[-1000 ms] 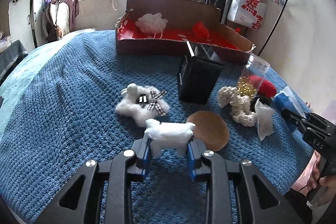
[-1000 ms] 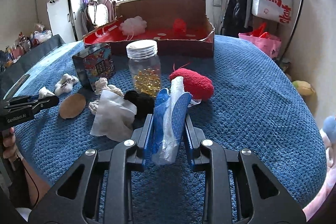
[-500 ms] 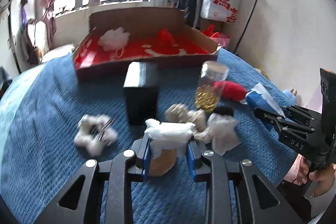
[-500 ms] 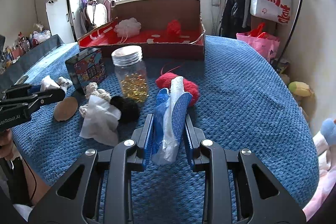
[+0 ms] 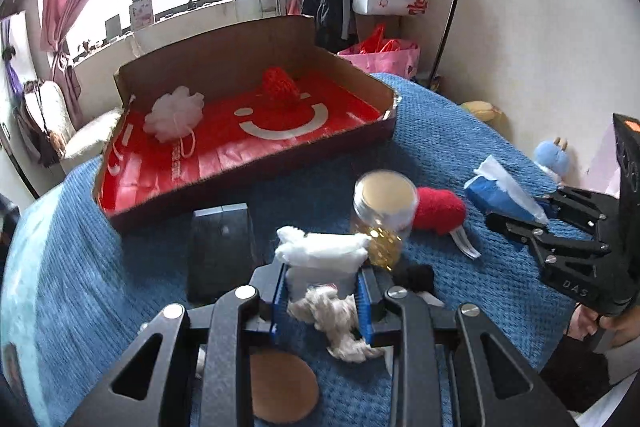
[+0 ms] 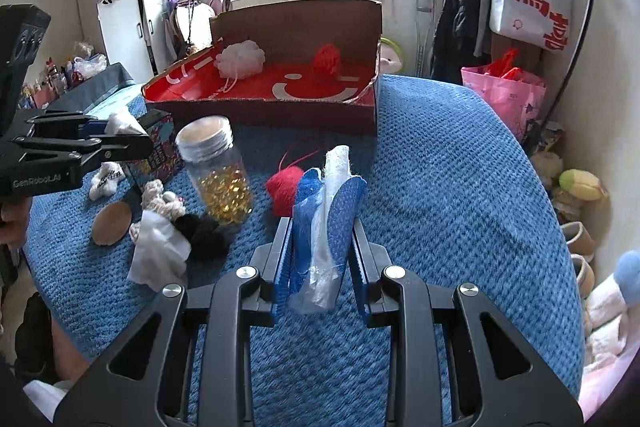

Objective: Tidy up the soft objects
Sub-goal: 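Carry the white cloth and blue packet with both tools into the box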

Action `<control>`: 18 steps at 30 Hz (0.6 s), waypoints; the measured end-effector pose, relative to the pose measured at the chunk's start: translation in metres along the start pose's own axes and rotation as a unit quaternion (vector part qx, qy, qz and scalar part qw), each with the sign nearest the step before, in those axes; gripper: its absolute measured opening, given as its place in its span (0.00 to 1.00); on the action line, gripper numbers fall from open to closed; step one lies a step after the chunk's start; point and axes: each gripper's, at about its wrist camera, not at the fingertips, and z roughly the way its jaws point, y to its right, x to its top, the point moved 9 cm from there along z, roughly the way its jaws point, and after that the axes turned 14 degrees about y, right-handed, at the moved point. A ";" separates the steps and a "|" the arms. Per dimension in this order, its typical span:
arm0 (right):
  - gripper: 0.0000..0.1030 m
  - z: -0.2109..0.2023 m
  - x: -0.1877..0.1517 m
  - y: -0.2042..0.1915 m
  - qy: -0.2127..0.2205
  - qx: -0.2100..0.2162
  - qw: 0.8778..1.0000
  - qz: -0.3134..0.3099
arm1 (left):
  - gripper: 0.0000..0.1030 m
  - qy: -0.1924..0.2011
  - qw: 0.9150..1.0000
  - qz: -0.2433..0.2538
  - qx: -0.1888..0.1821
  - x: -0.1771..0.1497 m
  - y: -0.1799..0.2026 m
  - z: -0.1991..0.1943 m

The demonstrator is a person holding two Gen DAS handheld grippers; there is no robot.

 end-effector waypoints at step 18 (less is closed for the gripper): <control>0.25 0.062 0.032 0.008 -0.052 0.074 0.996 0.016 | 0.29 -0.073 0.997 0.007 -0.020 0.029 -0.016 0.061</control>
